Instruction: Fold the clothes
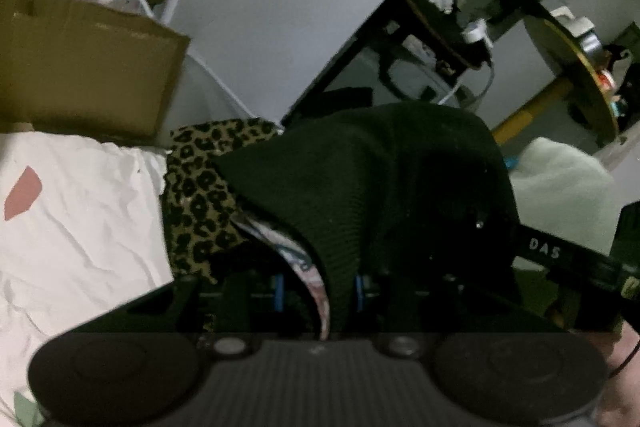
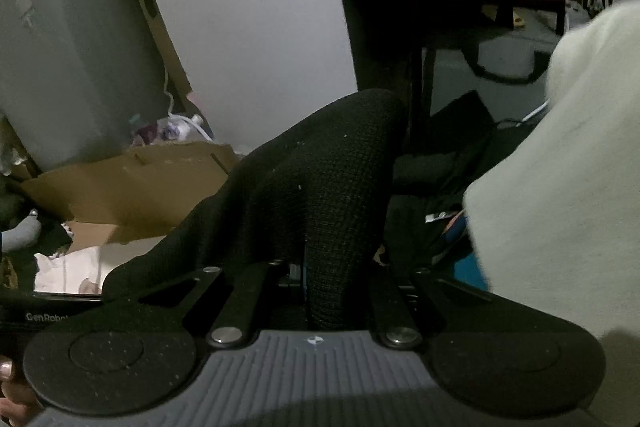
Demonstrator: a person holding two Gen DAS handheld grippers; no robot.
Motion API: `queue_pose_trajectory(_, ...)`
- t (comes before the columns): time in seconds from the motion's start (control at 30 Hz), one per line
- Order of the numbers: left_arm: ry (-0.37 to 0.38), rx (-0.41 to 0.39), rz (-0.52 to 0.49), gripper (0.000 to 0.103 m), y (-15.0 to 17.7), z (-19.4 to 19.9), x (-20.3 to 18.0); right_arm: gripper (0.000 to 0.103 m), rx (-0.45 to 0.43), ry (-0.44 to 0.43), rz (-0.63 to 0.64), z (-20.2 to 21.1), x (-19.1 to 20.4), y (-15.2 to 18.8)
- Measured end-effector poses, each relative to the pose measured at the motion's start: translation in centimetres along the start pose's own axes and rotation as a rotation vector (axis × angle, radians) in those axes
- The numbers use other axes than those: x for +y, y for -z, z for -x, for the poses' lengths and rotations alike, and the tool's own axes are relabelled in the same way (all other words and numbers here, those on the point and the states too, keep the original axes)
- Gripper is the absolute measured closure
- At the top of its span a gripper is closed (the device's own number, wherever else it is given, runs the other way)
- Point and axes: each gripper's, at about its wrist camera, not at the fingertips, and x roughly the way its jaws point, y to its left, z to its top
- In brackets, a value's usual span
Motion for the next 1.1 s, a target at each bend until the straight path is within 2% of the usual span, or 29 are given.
queue_pose_trajectory(0.33,-0.032,0.027,-0.025,0.071,-0.6,-5.2,4.1,0.095,0.027,0.012,0.036,-8.1,-0.5,1.2)
queue_pose_trajectory(0.57,-0.054,0.027,-0.029,0.071,-2.0,-8.0,6.0,0.095,0.047,0.033,0.023,-12.3,-2.1,0.3)
queue_pose_trajectory(0.9,-0.082,0.023,-0.035,0.071,-3.4,-10.4,7.4,0.095,0.066,0.080,0.057,-16.4,-2.4,-0.4)
queue_pose_trajectory(1.1,-0.088,-0.001,-0.028,0.071,-3.6,-10.6,7.9,0.095,0.055,0.071,0.060,-17.7,-2.4,-0.8)
